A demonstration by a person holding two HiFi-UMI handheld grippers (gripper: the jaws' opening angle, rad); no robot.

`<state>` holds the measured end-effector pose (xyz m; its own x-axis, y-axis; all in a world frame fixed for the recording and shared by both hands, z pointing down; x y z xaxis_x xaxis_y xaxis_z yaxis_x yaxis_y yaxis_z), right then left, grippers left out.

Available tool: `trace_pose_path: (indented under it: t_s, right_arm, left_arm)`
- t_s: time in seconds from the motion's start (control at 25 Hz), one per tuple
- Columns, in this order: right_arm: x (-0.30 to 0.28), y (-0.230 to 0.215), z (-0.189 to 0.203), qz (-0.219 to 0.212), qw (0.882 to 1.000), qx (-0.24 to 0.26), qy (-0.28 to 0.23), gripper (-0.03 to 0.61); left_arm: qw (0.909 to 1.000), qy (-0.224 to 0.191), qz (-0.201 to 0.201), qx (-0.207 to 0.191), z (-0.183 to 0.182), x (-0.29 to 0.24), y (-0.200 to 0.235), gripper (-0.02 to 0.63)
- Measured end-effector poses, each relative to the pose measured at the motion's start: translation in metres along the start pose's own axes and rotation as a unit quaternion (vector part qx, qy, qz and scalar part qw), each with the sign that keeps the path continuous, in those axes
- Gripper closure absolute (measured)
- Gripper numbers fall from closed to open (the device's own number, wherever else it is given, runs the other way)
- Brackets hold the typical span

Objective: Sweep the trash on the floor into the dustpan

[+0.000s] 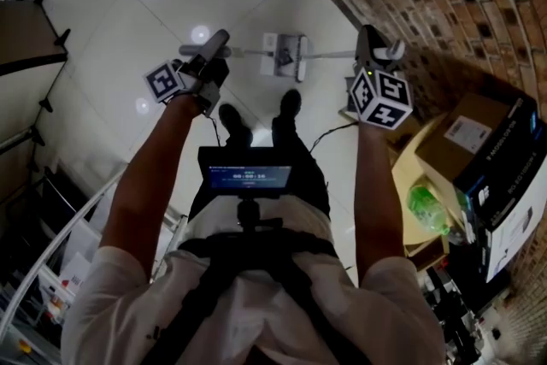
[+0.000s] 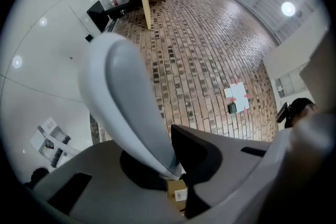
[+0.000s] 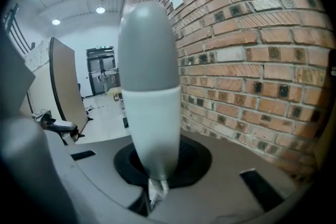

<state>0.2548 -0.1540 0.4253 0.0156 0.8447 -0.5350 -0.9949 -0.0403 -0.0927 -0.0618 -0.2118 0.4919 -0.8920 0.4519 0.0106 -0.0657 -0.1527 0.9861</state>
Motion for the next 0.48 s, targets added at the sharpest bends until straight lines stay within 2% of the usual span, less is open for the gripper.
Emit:
trace_pose_path:
  t_s: [0.24,0.36,0.48]
  right_arm:
    - [-0.011,0.025,0.01,0.012,0.999,0.033,0.03,0.561]
    - [-0.026,0.051,0.025,0.003,0.997,0.061,0.053,0.561]
    - [-0.042,0.086,0.022,-0.017,0.993,0.103,0.059,0.56]
  left_arm:
    - [0.9999,0.001,0.011,-0.007,-0.006,0.006,0.003,0.584]
    - [0.9998,0.008,0.008,-0.018,-0.01,0.013,0.004,0.574]
    - [0.9994,0.018,0.005,-0.029,-0.016,0.017,0.006,0.563]
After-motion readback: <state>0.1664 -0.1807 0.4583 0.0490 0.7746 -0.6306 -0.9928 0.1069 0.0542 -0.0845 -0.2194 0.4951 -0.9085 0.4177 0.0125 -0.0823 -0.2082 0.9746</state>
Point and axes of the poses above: the fingertips, and each gripper's own axes: x backward along the fingers, y to its left, z out of its underside, the point moved 4 cm from there along x, backward along the fingers, and after that the axes turned 6 degrees about y, right-handed, at the moved point
